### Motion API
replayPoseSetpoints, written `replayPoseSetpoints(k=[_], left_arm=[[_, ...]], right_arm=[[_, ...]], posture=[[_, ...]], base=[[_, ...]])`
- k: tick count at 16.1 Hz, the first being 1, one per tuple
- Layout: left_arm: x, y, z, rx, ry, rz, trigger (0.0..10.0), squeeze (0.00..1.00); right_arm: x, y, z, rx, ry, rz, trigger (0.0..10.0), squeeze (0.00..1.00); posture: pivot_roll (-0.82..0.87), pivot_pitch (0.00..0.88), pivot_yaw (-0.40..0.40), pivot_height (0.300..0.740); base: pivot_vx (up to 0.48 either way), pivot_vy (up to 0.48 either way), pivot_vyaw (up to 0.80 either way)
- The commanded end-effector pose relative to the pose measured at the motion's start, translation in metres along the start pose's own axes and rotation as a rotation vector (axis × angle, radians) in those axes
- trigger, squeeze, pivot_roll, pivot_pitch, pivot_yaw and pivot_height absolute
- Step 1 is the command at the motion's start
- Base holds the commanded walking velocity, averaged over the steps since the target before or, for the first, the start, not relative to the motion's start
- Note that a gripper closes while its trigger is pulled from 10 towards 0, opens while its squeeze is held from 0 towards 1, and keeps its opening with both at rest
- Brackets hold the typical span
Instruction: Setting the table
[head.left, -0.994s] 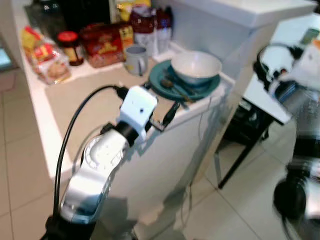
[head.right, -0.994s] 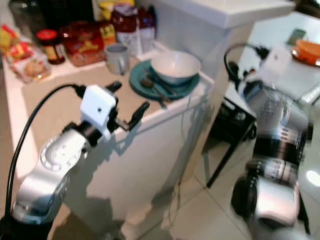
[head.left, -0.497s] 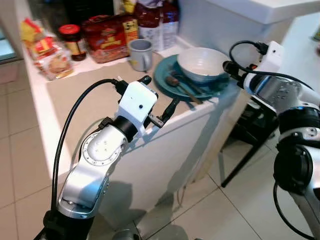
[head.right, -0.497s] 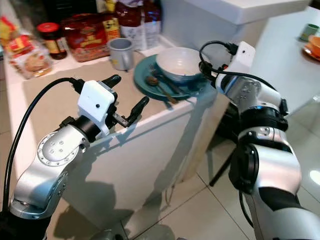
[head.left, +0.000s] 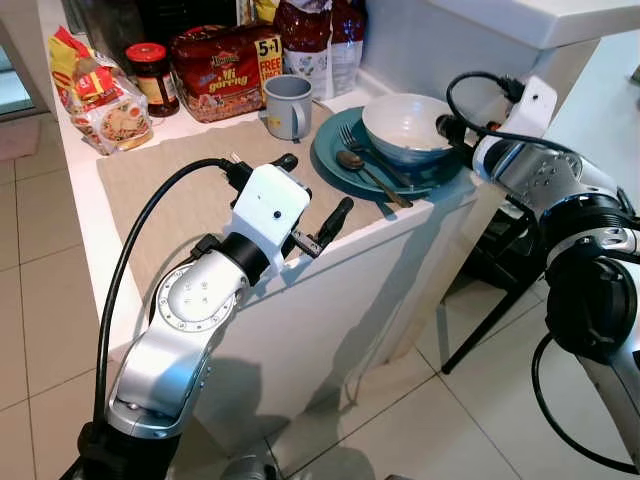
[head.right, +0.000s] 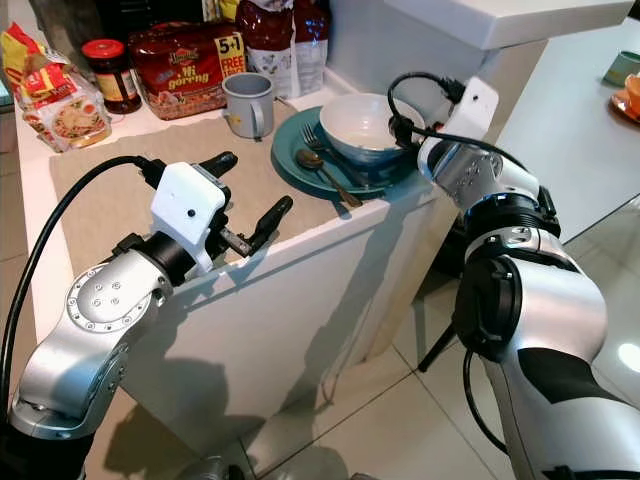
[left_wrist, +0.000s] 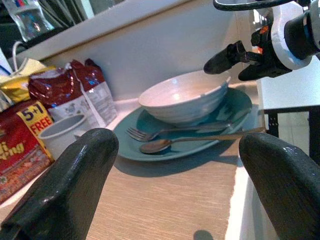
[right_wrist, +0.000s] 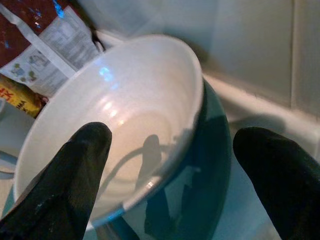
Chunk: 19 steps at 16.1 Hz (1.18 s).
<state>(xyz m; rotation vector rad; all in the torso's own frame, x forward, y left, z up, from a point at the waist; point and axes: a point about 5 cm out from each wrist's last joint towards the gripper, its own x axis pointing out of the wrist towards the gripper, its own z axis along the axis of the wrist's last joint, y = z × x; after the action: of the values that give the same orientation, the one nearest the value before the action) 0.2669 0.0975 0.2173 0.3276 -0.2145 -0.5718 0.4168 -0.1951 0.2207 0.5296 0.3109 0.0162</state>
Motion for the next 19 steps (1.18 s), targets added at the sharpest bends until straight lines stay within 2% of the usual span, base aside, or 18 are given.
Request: replayPoseSetpoints(k=[1,8,9,10,11,12,13,19], left_arm=[[0.0,-0.003,0.005,0.005,-0.021,-0.027,10.0,0.0],[-0.001,0.001,0.006,0.023,-0.008,-0.039,10.0,0.0],[-0.001,0.001,0.006,0.025,-0.006,-0.038,10.0,0.0],[-0.001,0.001,0.007,0.026,-0.005,-0.039,10.0,0.0],[-0.002,0.001,0.007,0.028,-0.004,-0.039,10.0,0.0],[-0.002,0.001,0.007,0.029,-0.002,-0.04,10.0,0.0],[-0.002,0.001,0.007,0.029,-0.001,-0.04,10.0,0.0],[-0.002,0.001,0.005,0.035,0.006,-0.049,10.0,0.0]], right_arm=[[-0.002,0.005,0.014,0.02,-0.044,0.005,10.0,0.0],[0.002,0.008,0.004,0.064,-0.034,-0.011,10.0,0.0],[0.002,0.008,0.003,0.065,-0.035,-0.015,8.0,0.0],[0.002,0.009,0.003,0.075,-0.037,-0.014,3.2,0.0],[0.003,0.009,0.002,0.092,-0.039,-0.012,1.6,0.0],[0.003,0.01,0.0,0.092,-0.035,-0.015,0.8,0.0],[0.003,0.01,-0.001,0.088,-0.03,-0.019,1.1,0.0],[0.004,0.002,-0.011,0.101,0.0,-0.051,0.0,0.0]], posture=[[0.08,0.051,-0.027,0.74],[0.12,0.062,-0.019,0.74],[0.12,0.063,-0.019,0.74],[0.12,0.065,-0.018,0.74],[0.13,0.066,-0.02,0.74],[0.13,0.067,-0.021,0.74],[0.13,0.067,-0.021,0.74],[0.13,0.065,-0.019,0.74]], base=[[0.0,0.0,0.0],[0.0,0.0,0.0],[0.0,0.0,0.0],[0.0,0.0,0.0],[0.0,0.0,0.0],[0.0,0.0,0.0],[0.0,0.0,0.0],[0.0,0.0,0.0]])
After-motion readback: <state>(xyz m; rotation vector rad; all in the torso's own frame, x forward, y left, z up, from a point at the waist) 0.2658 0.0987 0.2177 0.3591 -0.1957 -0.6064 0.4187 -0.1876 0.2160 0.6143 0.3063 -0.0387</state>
